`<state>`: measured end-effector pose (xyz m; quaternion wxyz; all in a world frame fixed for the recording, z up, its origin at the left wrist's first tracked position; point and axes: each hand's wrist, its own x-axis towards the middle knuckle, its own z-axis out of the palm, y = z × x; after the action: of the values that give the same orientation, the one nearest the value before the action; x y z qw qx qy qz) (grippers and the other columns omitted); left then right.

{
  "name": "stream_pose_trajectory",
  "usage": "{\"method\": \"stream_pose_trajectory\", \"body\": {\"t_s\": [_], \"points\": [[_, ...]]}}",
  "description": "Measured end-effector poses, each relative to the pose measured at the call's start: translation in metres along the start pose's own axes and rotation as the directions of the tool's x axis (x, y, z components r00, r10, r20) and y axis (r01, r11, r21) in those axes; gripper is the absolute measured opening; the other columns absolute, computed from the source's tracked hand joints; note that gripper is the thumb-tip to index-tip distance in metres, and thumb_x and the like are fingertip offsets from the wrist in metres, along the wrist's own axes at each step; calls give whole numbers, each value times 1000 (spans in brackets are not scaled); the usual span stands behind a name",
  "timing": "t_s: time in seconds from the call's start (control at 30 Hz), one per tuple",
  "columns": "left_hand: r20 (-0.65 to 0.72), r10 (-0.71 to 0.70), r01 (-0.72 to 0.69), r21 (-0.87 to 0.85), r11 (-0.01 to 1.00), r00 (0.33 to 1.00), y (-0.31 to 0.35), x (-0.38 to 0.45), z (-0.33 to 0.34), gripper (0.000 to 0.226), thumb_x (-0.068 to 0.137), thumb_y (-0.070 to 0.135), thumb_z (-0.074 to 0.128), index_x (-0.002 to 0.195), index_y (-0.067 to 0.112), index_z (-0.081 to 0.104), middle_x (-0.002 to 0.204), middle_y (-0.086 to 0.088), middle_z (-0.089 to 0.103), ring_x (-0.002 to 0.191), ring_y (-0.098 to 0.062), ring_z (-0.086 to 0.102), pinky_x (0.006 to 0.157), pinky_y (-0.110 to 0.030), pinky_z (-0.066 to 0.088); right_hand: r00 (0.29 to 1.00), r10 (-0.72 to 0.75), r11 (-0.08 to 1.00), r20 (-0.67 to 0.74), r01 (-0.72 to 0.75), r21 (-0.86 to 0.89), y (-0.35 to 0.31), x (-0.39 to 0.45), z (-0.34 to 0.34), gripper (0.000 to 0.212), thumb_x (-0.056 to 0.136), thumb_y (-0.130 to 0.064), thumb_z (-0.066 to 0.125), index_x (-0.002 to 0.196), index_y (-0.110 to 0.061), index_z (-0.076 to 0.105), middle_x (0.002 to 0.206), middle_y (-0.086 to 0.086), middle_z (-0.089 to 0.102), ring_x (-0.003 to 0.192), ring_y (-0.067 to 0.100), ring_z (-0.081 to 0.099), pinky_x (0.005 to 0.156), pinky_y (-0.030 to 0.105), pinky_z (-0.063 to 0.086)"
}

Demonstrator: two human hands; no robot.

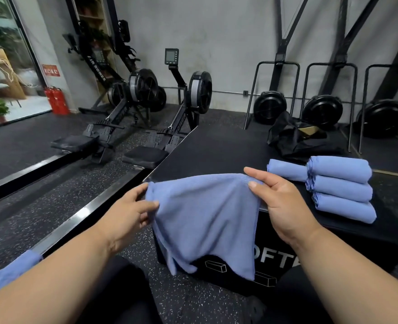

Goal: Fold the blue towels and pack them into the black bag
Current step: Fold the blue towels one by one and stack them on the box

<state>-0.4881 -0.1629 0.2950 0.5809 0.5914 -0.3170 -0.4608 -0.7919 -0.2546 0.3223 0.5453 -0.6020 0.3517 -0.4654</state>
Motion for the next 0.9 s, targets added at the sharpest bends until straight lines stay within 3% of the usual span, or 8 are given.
{"method": "stream_pose_trajectory", "body": {"t_s": [0.17, 0.33, 0.43, 0.53, 0.63, 0.73, 0.83, 0.9], "points": [[20, 199, -200, 120, 972, 980, 28, 10, 15, 59, 100, 9, 61, 148, 41, 51, 111, -6, 77, 92, -19, 65, 88, -39, 50, 995, -74, 992, -65, 67, -107, -6, 2, -9, 33, 104, -9, 61, 129, -28, 71, 112, -18, 78, 105, -3, 71, 81, 8, 51], [-72, 346, -324, 218, 921, 935, 56, 28, 39, 46, 100, 13, 51, 136, 39, 59, 101, 4, 79, 78, -9, 63, 72, -31, 48, 985, -104, 989, -136, 88, -116, -12, 24, -21, 32, 104, -9, 61, 126, -30, 72, 117, -18, 77, 113, 0, 70, 89, 10, 51], [-114, 343, -313, 218, 924, 933, 65, 51, 48, 38, 99, 23, 53, 131, 41, 63, 96, 13, 77, 82, -7, 65, 77, -29, 52, 975, -122, 989, -184, 104, -104, -15, 44, -26, 33, 104, -7, 60, 128, -27, 72, 119, -14, 77, 116, 4, 70, 94, 13, 52], [-56, 302, -292, 146, 945, 952, 73, 73, 49, 40, 96, 37, 69, 135, 41, 62, 116, 6, 75, 107, -12, 70, 105, -40, 52, 961, -153, 986, -231, 134, -94, -19, 67, -31, 32, 103, -7, 61, 126, -26, 73, 119, -10, 78, 117, 9, 70, 99, 20, 54], [7, 288, -275, 319, 907, 958, 78, 91, 49, 65, 85, 21, 83, 138, 43, 55, 107, 1, 78, 97, -13, 73, 89, -33, 53, 959, -163, 986, -233, 149, -77, -23, 91, -32, 31, 103, -6, 61, 121, -27, 74, 118, -3, 79, 115, 16, 72, 104, 32, 54], [-127, 257, -140, 576, 805, 958, 71, 117, 48, 51, 84, 16, 77, 126, 39, 59, 100, 9, 75, 91, -11, 71, 79, -31, 51, 963, -168, 984, -213, 152, -89, -22, 111, -28, 31, 102, -4, 61, 117, -28, 76, 114, -3, 80, 110, 13, 73, 102, 32, 56], [-180, 150, -39, 506, 862, 972, 62, 139, 46, 22, 89, 12, 71, 98, 32, 69, 99, 10, 75, 93, -14, 68, 82, -31, 51, 971, -142, 990, -192, 134, -53, -18, 123, -22, 32, 102, -2, 60, 114, -27, 76, 108, -4, 81, 102, 10, 72, 95, 25, 58], [-192, 84, 5, 423, 906, 978, 58, 152, 42, 21, 89, 9, 66, 84, 28, 75, 89, 9, 77, 88, -18, 67, 82, -32, 50, 974, -129, 991, -184, 121, -55, -15, 125, -21, 32, 103, -2, 60, 114, -28, 76, 109, -3, 81, 104, 10, 73, 98, 30, 57]]}}
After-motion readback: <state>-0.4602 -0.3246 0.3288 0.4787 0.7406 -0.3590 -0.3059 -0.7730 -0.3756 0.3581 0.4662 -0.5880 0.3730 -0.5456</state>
